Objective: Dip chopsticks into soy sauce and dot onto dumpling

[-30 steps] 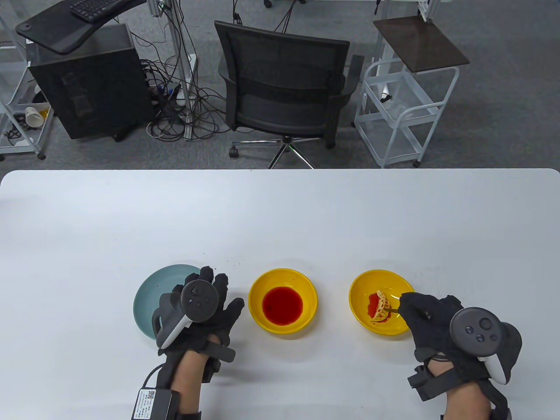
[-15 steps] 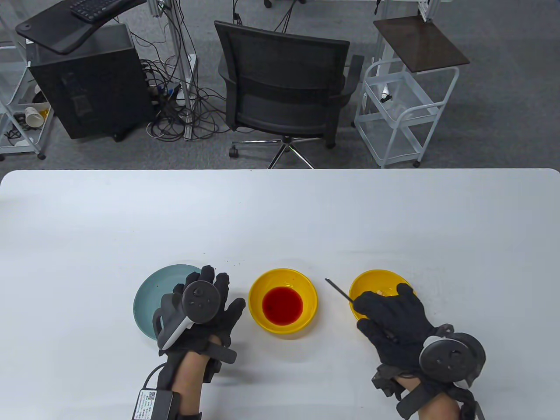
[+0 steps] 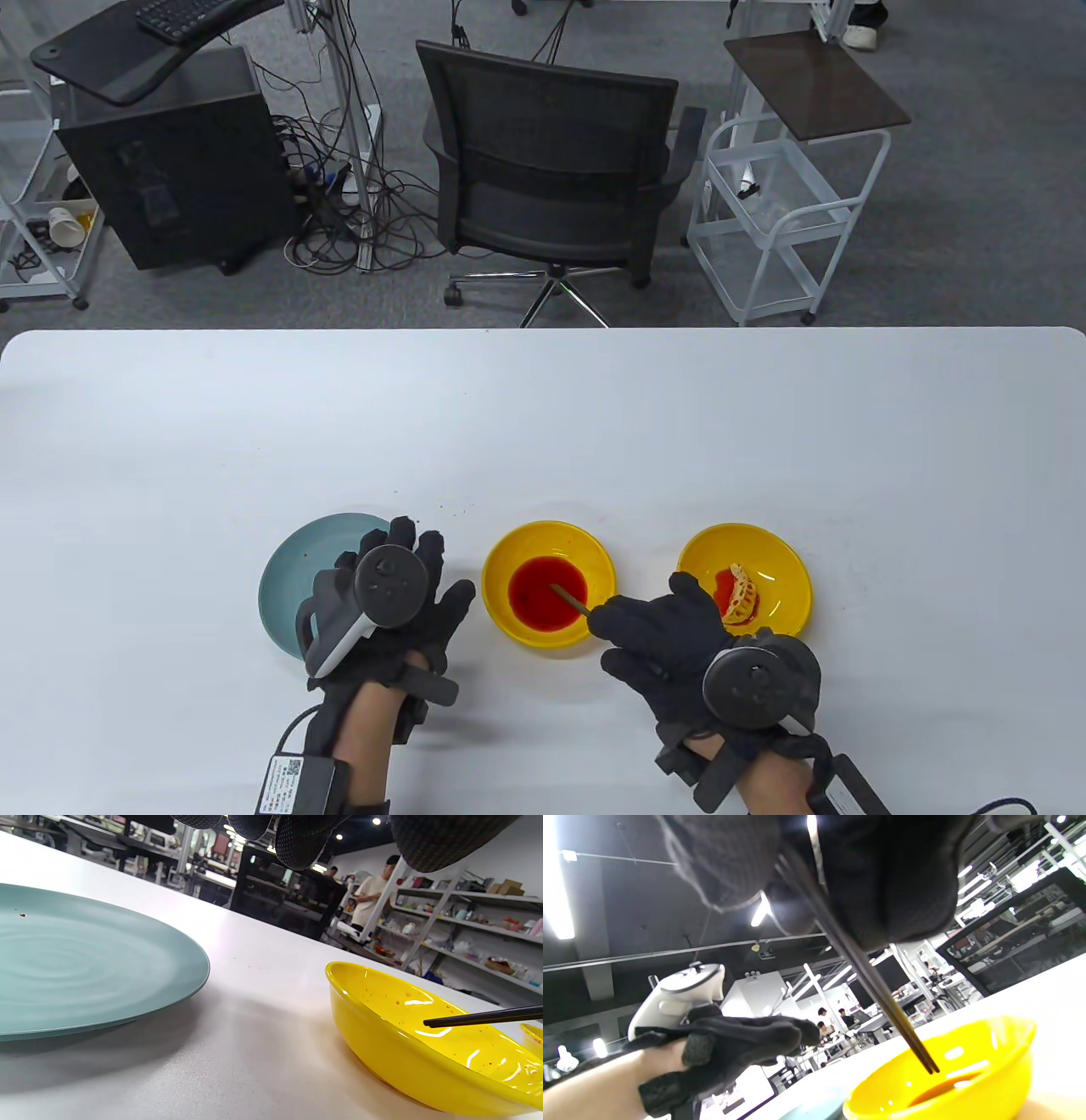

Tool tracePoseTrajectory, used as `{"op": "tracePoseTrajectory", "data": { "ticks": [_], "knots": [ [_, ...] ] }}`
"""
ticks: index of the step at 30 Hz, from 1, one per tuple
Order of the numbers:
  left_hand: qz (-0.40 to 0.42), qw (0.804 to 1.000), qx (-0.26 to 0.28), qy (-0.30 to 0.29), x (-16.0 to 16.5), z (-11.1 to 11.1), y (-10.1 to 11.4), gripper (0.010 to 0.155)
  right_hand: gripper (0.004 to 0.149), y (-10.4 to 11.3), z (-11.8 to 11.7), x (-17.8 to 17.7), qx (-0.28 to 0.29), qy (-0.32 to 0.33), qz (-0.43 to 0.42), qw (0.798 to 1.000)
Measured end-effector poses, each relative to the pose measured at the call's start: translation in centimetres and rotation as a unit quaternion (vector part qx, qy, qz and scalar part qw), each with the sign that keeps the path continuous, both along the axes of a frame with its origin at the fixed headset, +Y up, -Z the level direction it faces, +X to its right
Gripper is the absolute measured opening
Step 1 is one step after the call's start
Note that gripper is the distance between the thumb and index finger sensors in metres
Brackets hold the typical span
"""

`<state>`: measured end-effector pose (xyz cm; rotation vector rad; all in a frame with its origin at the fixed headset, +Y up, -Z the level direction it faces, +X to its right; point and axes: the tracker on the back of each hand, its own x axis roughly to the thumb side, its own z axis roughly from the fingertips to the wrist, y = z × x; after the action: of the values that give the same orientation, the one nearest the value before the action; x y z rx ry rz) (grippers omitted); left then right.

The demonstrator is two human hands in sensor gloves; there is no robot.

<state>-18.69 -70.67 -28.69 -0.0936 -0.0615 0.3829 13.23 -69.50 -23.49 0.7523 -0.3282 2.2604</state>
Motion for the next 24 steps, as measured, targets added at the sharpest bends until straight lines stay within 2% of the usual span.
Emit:
{"op": "tracePoseTrajectory", "data": {
  "ticks": [19,24],
  "knots": [
    [-0.001,1.000,-0.014,0.003,-0.1,-0.1,-0.1,0.079,0.050,-1.2,-0.8,-0.4,-0.038,-0.017,0.022,0.999],
    [-0.002,1.000,-0.015,0.003,-0.2,0.0,-0.1,0.079,0.052,-1.3,-0.8,-0.2,-0.078,-0.017,0.005,0.997]
  ]
}}
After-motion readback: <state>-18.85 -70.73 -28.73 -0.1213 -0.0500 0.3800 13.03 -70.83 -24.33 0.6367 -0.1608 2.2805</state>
